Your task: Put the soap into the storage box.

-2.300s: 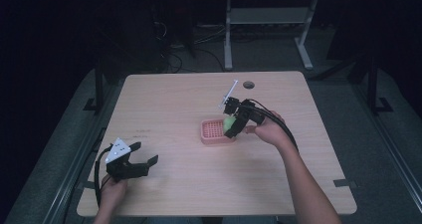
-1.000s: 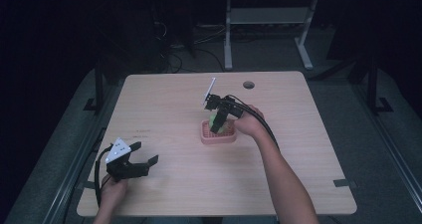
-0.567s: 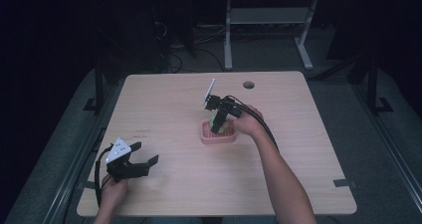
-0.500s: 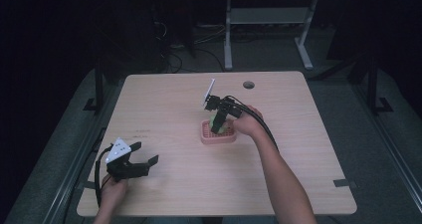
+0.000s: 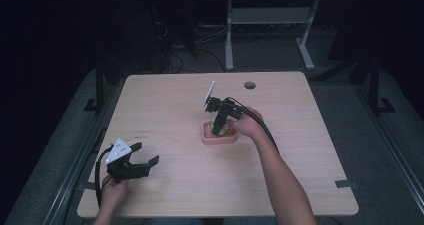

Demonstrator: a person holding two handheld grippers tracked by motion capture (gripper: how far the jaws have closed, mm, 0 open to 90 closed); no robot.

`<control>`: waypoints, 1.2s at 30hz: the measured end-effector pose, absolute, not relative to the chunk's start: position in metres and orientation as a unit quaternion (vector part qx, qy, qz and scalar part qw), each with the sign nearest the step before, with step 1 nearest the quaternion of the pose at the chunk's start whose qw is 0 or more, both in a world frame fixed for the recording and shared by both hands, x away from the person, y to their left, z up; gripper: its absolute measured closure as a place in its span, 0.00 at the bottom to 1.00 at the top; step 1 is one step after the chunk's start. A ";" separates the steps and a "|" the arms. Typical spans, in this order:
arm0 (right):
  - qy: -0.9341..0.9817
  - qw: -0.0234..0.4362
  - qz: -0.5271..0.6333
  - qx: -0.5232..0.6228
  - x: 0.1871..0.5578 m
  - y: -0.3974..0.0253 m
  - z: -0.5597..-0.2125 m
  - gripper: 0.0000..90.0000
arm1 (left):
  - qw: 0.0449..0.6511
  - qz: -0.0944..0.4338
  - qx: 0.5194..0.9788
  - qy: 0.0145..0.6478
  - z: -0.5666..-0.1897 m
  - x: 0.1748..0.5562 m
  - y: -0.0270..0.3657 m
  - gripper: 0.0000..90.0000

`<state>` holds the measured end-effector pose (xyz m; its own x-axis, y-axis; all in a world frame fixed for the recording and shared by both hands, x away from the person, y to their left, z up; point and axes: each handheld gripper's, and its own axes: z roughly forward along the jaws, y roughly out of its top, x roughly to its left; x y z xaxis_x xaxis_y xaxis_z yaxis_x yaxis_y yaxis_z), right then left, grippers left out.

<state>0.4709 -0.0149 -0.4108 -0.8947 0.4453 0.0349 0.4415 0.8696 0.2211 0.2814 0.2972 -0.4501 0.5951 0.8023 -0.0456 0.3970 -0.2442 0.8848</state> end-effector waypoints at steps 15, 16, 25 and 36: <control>0.967 0.012 0.110 0.231 0.471 -0.014 -0.414 0.29 | 0.471 0.215 0.759 0.395 -0.450 0.281 0.297 0.16; 0.967 0.011 0.111 0.231 0.471 -0.014 -0.414 0.29 | 0.472 0.215 0.758 0.395 -0.450 0.281 0.297 0.16; 0.968 0.018 0.103 0.230 0.470 -0.012 -0.416 0.29 | 0.471 0.216 0.759 0.395 -0.450 0.281 0.297 0.16; 0.967 0.018 0.103 0.231 0.470 -0.012 -0.416 0.29 | 0.473 0.216 0.757 0.396 -0.450 0.281 0.297 0.16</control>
